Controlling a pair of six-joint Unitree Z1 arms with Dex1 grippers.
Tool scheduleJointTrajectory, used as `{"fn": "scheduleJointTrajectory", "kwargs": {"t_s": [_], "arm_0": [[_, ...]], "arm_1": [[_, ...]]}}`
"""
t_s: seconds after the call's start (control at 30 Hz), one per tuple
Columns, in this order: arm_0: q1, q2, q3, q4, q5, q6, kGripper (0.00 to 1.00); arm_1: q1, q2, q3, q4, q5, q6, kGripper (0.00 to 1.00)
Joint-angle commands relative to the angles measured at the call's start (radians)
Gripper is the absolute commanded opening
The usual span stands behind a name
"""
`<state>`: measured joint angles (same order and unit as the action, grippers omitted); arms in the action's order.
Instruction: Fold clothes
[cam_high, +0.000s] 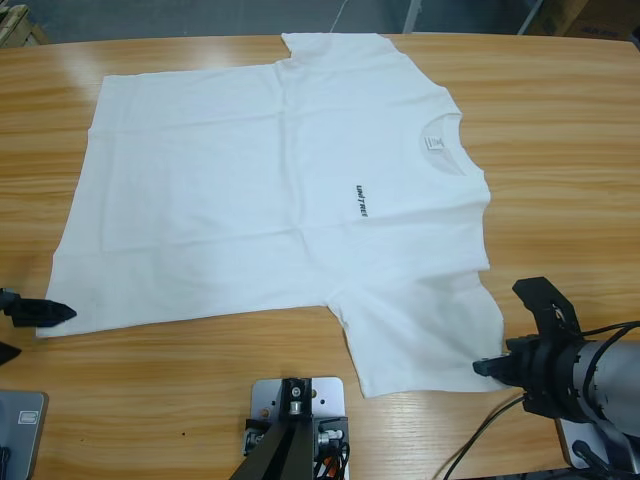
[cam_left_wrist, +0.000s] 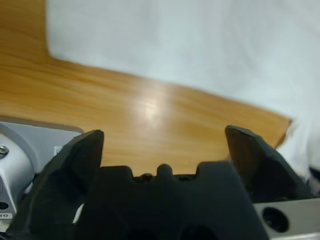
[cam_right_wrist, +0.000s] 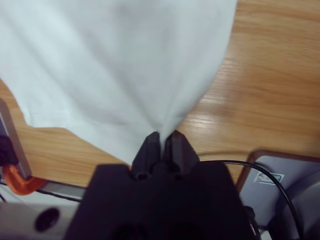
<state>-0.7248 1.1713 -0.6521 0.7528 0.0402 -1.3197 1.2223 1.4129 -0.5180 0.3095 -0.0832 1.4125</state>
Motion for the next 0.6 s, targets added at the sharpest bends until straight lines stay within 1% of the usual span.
{"fn": "scheduleJointTrajectory", "kwargs": {"t_s": [0.03,0.13,0.2,0.3,0.43,0.47,0.6], "arm_0": [[0.031,0.042,0.124,-0.113,0.030,-0.221,0.665],[0.031,0.030,0.128,-0.111,0.041,-0.237,0.687],[0.031,0.018,0.137,-0.101,0.056,-0.238,0.801],[0.062,0.020,0.147,-0.098,0.073,-0.243,0.805],[0.174,0.060,0.140,-0.102,0.070,-0.248,0.787],[0.187,0.066,0.140,-0.104,0.069,-0.247,0.789],[0.189,0.114,0.124,-0.107,0.071,-0.224,0.797]], "arm_1": [[0.002,0.021,0.037,-0.013,0.018,-0.014,0.000],[-0.004,0.025,0.042,-0.028,0.017,-0.015,0.000],[-0.013,0.029,0.042,-0.036,0.018,-0.023,0.000],[-0.018,0.031,0.048,-0.044,0.020,-0.027,0.000],[-0.018,0.032,0.053,-0.051,0.021,-0.029,0.000],[-0.018,0.032,0.055,-0.054,0.021,-0.029,0.000],[-0.026,0.037,0.069,-0.072,0.022,-0.029,0.000]]}}
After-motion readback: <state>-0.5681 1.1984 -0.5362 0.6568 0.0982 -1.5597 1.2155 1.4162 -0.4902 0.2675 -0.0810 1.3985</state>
